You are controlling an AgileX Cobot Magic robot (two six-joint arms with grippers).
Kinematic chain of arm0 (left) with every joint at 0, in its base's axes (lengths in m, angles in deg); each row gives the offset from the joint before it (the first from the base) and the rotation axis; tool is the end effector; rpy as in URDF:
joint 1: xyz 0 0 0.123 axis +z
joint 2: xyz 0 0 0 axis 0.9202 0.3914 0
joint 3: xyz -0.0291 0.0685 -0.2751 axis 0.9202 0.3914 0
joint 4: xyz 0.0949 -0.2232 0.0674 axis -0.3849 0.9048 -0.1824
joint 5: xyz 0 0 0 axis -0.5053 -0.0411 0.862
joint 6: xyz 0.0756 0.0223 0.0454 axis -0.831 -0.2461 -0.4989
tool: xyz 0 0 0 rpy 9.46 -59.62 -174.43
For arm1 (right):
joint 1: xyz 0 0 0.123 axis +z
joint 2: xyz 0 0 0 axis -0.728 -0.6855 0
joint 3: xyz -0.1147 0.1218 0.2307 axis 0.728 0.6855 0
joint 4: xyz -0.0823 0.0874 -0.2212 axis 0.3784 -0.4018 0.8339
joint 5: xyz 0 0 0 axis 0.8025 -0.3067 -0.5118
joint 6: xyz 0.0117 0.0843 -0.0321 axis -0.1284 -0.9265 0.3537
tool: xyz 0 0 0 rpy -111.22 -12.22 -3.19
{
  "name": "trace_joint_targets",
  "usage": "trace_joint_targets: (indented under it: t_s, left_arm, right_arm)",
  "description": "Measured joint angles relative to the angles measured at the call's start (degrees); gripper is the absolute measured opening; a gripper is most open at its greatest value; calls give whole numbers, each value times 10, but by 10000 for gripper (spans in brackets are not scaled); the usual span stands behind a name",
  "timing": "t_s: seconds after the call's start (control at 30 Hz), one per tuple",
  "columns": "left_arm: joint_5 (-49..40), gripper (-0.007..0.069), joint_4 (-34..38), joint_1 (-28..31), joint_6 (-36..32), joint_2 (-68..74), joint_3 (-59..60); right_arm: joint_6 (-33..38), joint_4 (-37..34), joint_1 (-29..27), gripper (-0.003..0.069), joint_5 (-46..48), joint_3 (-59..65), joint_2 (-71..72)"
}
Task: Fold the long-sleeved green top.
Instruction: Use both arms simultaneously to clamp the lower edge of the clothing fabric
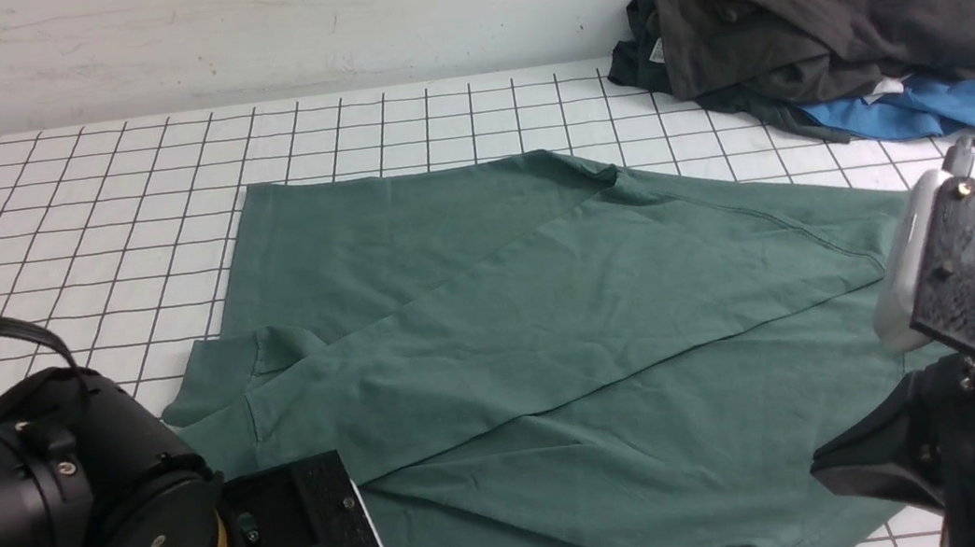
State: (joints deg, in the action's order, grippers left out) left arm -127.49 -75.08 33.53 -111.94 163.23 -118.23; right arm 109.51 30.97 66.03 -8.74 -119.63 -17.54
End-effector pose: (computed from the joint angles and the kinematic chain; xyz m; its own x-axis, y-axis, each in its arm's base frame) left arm 0.1954 -0.1095 0.1954 -0.4291 0.9029 -0.0256 0.8779 0.4235 0.2236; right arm 0.1718 0.0998 0.2519 -0.3371 -0.6975 -0.6323 -0.8860 0.4623 -0.0375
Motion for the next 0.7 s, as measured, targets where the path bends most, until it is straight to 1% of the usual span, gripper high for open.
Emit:
trace_joint_targets:
  t_s: [0.03, 0.1, 0.17, 0.23, 0.3, 0.4, 0.5, 0.6, 0.63, 0.67, 0.7]
  left_arm:
    - [0, -8, -1, 0, 1, -3, 0]
    - [-1, -8, -2, 0, 4, -14, 0]
    - [-2, -8, 3, 0, 6, -17, 1]
    - [1, -8, 17, 0, 8, -17, 7]
    - [6, -8, 43, 0, 9, -14, 20]
    - [11, -8, 80, 0, 9, -4, 32]
    - [23, 7, 112, 0, 6, 10, 36]
    - [25, 84, 124, 0, 5, 14, 36]
    - [25, 91, 124, 0, 5, 14, 36]
    - [25, 143, 128, 0, 5, 14, 36]
    - [23, 176, 130, 0, 5, 14, 36]
  right_arm:
    - [0, 3, 0, -10, 0, 0, 0]
    - [-7, 59, 0, -10, 4, 0, -8]
    - [-41, 118, 0, -10, 12, 0, -26]
    - [-91, 168, 0, -10, 20, 0, -49]
    - [-126, 198, 0, -10, 20, 0, -66]
    - [-135, 209, 0, -10, 15, 0, -72]
    - [-133, 208, 0, -10, -12, 0, -72]
    - [-123, 190, 0, -10, -31, 0, -72]
    - [-122, 188, 0, -10, -32, 0, -72]
    - [-114, 175, 0, -10, -34, 0, -72]
    - [-108, 164, 0, -10, -34, 0, -72]
